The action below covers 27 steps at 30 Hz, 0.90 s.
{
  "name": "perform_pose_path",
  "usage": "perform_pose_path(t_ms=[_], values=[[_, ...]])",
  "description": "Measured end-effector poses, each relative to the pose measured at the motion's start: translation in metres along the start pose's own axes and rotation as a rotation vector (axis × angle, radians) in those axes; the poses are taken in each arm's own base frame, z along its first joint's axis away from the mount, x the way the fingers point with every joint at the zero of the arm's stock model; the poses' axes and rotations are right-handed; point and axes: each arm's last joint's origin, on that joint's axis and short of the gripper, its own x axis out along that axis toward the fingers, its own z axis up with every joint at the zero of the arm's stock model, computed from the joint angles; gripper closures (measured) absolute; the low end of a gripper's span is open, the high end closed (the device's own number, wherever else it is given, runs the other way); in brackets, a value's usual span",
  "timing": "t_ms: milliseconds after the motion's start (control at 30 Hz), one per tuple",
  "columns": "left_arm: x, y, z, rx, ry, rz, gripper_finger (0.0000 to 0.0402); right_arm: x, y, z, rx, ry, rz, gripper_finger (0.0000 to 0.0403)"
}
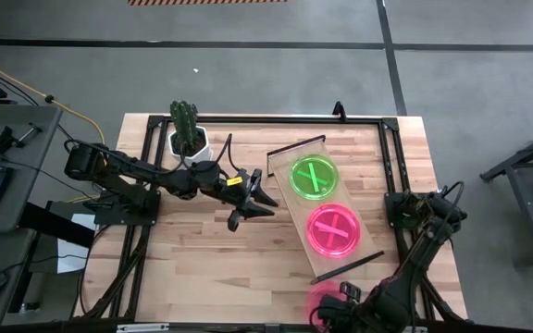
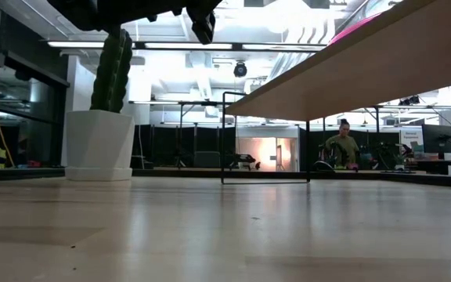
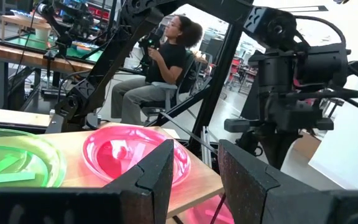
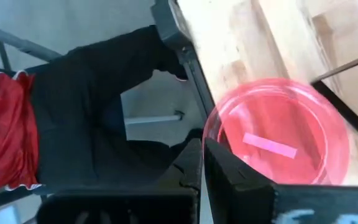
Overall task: Place and stack plates onto a shelf
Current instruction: Stack the pink plate on top of the other pink plate on the shelf
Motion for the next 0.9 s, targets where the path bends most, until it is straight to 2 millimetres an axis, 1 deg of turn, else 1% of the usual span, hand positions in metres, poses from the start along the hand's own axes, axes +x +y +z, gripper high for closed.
perform_pose_path(t_ms=[133,233,300,367,433,533,600,700,900], values=[[0.0,0.0,0.0,0.0,0.0,0.0,0.0286,0.004,-0.004,-0.001,0.022,0.011,-0.026,0.0403],[0.0,0.0,0.0,-0.001,0.001,0.0,0.0286,0.015,-0.009,-0.008,0.065,0.038,-0.048,0.0403],[0.0,0.0,0.0,-0.001,0.001,0.0,0.0286,0.026,-0.015,-0.013,0.096,0.062,-0.063,0.0403],[0.0,0.0,0.0,-0.009,0.002,-0.002,0.0286,0.042,-0.022,-0.018,0.125,0.077,-0.064,0.0403],[0.0,-0.001,0.0,-0.039,0.006,-0.016,0.0286,0.059,-0.031,-0.02,0.141,0.088,-0.058,0.0403],[0.0,-0.003,0.0,-0.069,0.018,-0.083,0.0286,0.081,-0.043,-0.02,0.161,0.081,-0.027,0.0403],[0.0,-0.006,0.002,-0.069,0.004,-0.135,0.0286,0.09,-0.05,-0.021,0.17,0.074,-0.022,0.0403],[-0.001,-0.01,0.007,-0.074,-0.011,-0.168,0.0286,0.101,-0.062,-0.024,0.177,0.083,-0.046,0.0403],[-0.005,-0.027,0.016,-0.046,-0.038,-0.219,0.0286,0.122,-0.066,-0.032,0.161,0.188,-0.075,0.0403]])
